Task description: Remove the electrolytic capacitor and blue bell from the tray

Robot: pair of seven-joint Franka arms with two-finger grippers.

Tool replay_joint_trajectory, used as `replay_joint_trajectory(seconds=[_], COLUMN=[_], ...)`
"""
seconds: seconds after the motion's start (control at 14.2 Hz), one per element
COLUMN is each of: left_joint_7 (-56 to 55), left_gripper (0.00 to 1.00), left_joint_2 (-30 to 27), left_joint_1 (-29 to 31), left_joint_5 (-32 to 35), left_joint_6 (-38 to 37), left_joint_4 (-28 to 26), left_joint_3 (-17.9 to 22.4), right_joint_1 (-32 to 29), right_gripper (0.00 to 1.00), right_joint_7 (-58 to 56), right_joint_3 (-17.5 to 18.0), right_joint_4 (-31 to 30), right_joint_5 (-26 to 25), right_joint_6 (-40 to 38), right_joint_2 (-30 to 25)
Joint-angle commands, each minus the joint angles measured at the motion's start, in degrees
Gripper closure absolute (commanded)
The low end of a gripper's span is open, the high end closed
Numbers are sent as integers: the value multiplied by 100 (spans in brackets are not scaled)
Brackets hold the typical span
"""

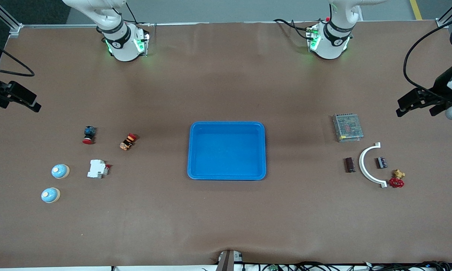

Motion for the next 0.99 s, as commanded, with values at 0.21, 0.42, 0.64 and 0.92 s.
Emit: replay_joint_trajectory(seconds=[0.21, 0.42, 0.64, 0.92], left_joint_7=[-33, -41, -33, -41], left_gripper=[0, 0, 0, 0], left_joint_2=[129, 111, 111, 120], left_joint_1=[42, 33, -11, -37], left_joint_5=[-3, -3, -47, -29], left_joint_6=[-28, -28, -28, -28], left_joint_4=[276, 285, 285, 276], left_joint_3=[-38, -56, -73, -82], right_joint_1=[112, 130, 130, 138], right_gripper=[0, 0, 0, 0], right_joint_7=[-303, -294, -355, -347], right_joint_3=[-118, -109, -92, -74], right_joint_4=[185, 202, 202, 211], right_joint_5=[-3, -47, -170, -223], right_joint_6=[21, 170, 338, 540], right_joint_2=[-101, -101, -101, -92])
